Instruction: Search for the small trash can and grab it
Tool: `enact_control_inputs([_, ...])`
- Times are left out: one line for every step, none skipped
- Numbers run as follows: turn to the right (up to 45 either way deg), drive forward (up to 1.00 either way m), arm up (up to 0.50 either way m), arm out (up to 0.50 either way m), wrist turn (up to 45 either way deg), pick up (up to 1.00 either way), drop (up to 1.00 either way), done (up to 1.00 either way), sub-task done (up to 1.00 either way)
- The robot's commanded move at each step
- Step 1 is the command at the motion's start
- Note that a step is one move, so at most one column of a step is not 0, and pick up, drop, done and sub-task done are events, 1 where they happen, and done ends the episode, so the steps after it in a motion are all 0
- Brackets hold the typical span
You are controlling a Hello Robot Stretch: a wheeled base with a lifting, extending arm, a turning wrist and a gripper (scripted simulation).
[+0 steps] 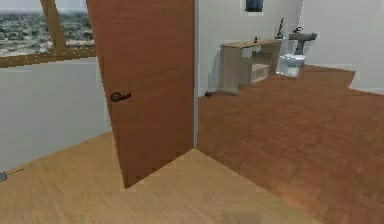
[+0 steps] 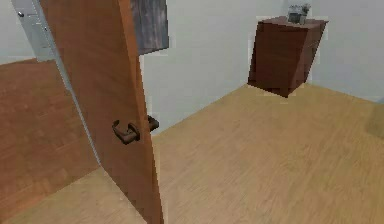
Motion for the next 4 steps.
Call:
enact_control_inputs([15.0, 0.0, 0.0, 0.0, 0.0, 0.0, 0.0, 0.0, 0.0])
enact_control_inputs([3.0, 0.0, 0.0, 0.0, 0.0, 0.0, 0.0, 0.0, 0.0])
enact_control_inputs([0.0, 1.0, 0.0, 0.0, 0.0, 0.0, 0.0, 0.0, 0.0])
enact_control_inputs([-3.0, 0.0, 0.0, 0.0, 0.0, 0.0, 0.0, 0.0, 0.0])
